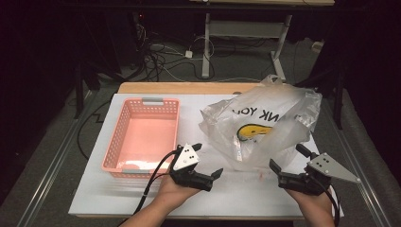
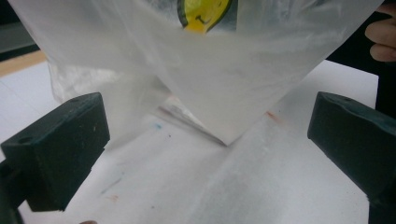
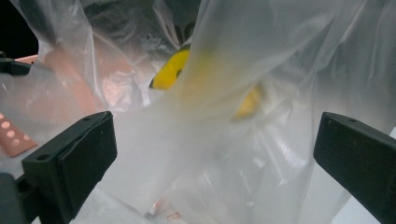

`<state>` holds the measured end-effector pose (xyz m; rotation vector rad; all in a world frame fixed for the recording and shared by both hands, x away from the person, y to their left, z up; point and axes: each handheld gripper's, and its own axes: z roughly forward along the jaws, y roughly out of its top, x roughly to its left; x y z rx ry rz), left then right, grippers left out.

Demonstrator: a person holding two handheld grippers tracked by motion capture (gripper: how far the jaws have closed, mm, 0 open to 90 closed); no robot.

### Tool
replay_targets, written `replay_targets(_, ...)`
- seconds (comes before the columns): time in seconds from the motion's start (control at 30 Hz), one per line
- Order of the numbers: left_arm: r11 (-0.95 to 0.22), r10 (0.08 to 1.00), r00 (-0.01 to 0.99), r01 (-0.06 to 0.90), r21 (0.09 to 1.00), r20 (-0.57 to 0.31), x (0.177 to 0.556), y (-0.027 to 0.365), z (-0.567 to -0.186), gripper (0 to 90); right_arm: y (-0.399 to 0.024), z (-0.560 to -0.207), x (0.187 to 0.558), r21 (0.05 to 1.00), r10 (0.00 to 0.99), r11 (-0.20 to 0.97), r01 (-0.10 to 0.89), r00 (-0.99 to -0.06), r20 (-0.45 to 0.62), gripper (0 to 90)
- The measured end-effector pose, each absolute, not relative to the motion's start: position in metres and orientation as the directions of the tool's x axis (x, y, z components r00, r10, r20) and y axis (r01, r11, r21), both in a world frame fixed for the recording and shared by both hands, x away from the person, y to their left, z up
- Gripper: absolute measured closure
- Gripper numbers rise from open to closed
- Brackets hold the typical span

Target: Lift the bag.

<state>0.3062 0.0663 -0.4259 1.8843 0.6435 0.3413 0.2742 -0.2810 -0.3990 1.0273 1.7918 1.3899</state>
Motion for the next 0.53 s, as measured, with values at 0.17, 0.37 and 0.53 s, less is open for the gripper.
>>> replay_targets(0.17,-0.287,0.580,0.812,0.272,0.919,-0.059,0.304,0.069,-0.433,0.0,-0.283,-0.410,0.271,0.972,0.874,0.131,0.196,-0.486,-0.020,0.0)
replay_targets(0.37,-0.268,0.586,0.807,0.270,0.925,-0.066,0.302,0.070,-0.433,0.0,-0.284,-0.420,0.269,0.974,0.873,0.120,0.193,-0.487,-0.011,0.0)
replay_targets(0.53,-0.266,0.585,0.808,0.266,0.927,-0.064,0.300,0.069,-0.433,0.0,-0.286,-0.419,0.268,0.977,0.875,0.113,0.183,-0.484,-0.011,0.0)
